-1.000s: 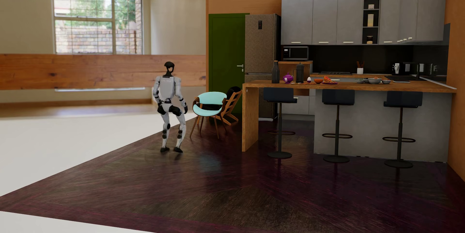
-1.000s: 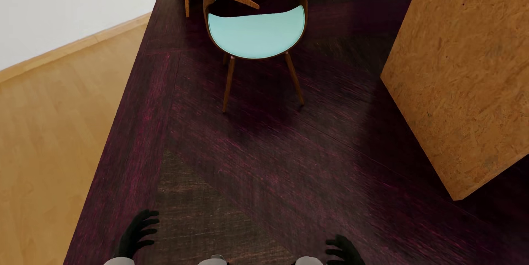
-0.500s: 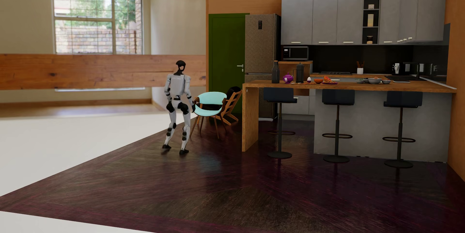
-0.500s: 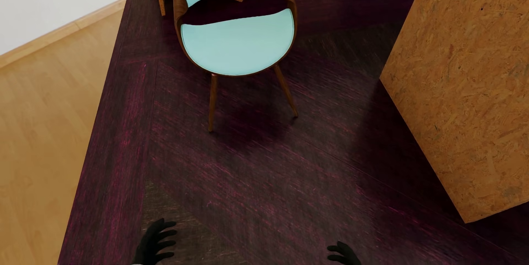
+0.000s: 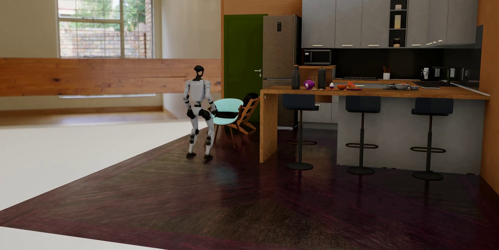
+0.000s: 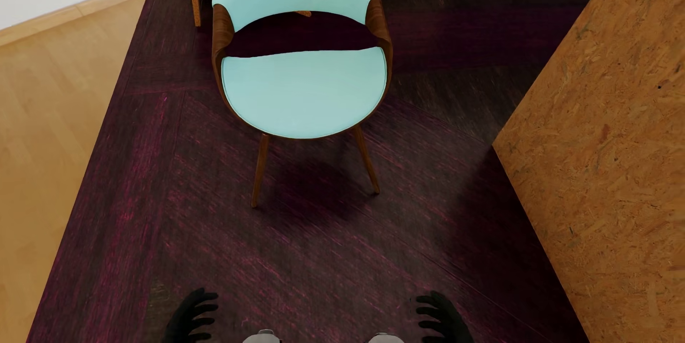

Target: Go to the light cyan chair

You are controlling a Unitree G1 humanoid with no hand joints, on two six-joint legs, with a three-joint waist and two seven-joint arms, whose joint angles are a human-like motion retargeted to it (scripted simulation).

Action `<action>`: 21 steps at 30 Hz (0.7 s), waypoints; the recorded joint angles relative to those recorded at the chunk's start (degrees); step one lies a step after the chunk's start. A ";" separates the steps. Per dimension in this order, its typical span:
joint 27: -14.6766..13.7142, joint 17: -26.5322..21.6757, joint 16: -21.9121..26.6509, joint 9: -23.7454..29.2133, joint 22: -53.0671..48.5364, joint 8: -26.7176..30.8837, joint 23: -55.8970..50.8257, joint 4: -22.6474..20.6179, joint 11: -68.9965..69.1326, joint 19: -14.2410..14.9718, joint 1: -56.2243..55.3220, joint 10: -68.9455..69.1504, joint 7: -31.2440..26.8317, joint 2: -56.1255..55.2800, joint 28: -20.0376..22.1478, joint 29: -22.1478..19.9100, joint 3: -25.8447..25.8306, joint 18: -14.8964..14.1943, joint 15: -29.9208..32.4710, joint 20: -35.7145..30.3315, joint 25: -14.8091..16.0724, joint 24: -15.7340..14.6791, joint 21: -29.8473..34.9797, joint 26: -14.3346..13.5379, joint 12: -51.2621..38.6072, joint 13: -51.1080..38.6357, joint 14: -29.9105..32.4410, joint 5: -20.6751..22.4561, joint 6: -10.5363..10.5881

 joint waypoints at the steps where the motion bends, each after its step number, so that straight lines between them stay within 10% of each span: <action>1: 0.30 -0.76 -1.49 -0.25 -1.17 0.34 2.14 -0.20 -3.53 9.48 -0.23 1.56 0.06 2.37 1.20 0.21 -0.68 -0.17 -1.69 -1.62 -0.33 0.03 0.69 1.13 -0.81 -0.01 0.17 -0.72 -0.50; 7: 3.75 0.10 -1.58 -1.11 -0.75 -0.06 0.80 0.99 -7.20 9.27 3.20 -2.43 -1.01 5.15 -1.53 -5.60 -0.54 -0.19 -0.65 0.58 0.14 -2.44 0.60 3.19 -1.36 2.21 -1.98 0.82 3.98; 21: 2.39 0.44 -2.45 -3.93 -1.96 0.26 1.62 0.02 -12.18 10.00 5.16 -7.55 -0.56 7.14 -5.75 -5.88 -0.02 0.68 2.74 -0.16 1.16 -0.32 0.82 2.91 0.39 1.70 1.84 -0.14 3.17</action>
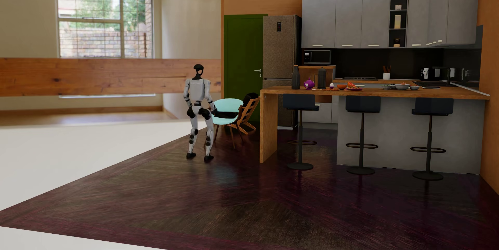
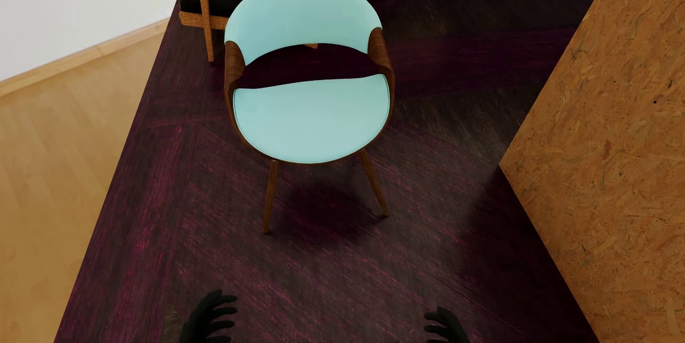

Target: Go to the light cyan chair

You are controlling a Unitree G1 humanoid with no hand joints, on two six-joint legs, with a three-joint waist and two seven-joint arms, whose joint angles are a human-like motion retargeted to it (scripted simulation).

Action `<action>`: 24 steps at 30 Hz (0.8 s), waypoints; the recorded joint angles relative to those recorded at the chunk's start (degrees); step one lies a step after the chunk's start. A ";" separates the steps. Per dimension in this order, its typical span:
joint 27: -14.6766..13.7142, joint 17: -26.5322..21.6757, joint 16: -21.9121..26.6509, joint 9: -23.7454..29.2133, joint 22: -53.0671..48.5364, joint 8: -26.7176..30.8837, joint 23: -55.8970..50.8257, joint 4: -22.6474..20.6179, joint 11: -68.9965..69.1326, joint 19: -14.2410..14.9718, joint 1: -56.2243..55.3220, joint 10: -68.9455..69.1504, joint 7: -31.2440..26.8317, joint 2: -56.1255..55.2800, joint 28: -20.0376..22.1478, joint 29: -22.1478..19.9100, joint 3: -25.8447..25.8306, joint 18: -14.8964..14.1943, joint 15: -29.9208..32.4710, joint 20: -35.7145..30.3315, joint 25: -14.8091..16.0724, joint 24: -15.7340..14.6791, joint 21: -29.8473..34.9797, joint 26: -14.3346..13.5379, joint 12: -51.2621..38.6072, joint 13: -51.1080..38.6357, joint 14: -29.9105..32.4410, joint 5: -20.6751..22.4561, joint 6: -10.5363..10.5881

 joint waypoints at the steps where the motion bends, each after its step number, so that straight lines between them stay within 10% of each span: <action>1: 0.49 -0.49 0.49 0.10 0.68 0.04 0.99 -0.28 0.11 0.20 -0.13 -0.14 0.04 -0.21 -0.29 0.31 0.07 0.11 -0.01 -0.11 0.14 0.04 0.44 -0.63 -1.12 0.51 0.17 -0.28 -0.53; 5: 4.35 -1.24 1.61 0.74 1.77 0.25 1.15 0.47 -1.30 0.21 -0.33 -0.39 0.24 -0.12 0.68 0.46 -1.13 0.11 0.93 0.72 0.39 -1.40 -0.98 -1.85 -0.32 -1.23 0.27 0.45 -1.30; 12: -0.44 -2.10 1.79 1.39 0.42 -0.28 0.44 -0.15 -1.42 0.80 -0.90 0.52 -0.24 0.13 4.08 -0.37 1.31 0.71 0.90 0.82 -0.73 -0.27 0.29 0.15 0.15 -1.22 -0.04 -0.13 -0.96; 20: 5.64 -0.80 -1.40 0.90 0.29 0.85 0.96 -0.39 -0.60 0.88 -0.52 -0.18 0.96 -0.65 2.70 1.15 -2.33 0.80 0.70 -1.43 -1.44 -2.66 -0.83 -2.51 -1.97 1.35 0.24 -0.49 -1.56; 24: 2.95 -1.50 1.12 1.80 0.75 0.26 0.44 -0.35 -0.48 0.87 -0.80 0.45 0.37 -0.43 0.14 -0.61 0.29 0.78 0.89 -0.20 -1.24 -0.51 0.66 -1.39 -0.52 0.17 0.35 -0.42 -0.04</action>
